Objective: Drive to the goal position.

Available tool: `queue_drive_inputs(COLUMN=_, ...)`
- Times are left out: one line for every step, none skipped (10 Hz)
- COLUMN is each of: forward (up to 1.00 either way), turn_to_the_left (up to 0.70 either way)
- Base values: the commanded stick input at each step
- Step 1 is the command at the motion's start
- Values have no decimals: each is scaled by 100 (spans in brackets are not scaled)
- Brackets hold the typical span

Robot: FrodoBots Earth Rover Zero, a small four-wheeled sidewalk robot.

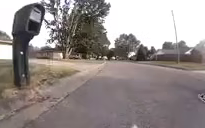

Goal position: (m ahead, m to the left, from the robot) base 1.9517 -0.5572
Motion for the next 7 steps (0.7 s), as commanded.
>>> queue_drive_inputs(forward=98, turn_to_the_left=-8)
queue_drive_inputs(forward=98, turn_to_the_left=0)
queue_drive_inputs(forward=98, turn_to_the_left=0)
queue_drive_inputs(forward=98, turn_to_the_left=0)
queue_drive_inputs(forward=98, turn_to_the_left=0)
queue_drive_inputs(forward=98, turn_to_the_left=0)
queue_drive_inputs(forward=98, turn_to_the_left=0)
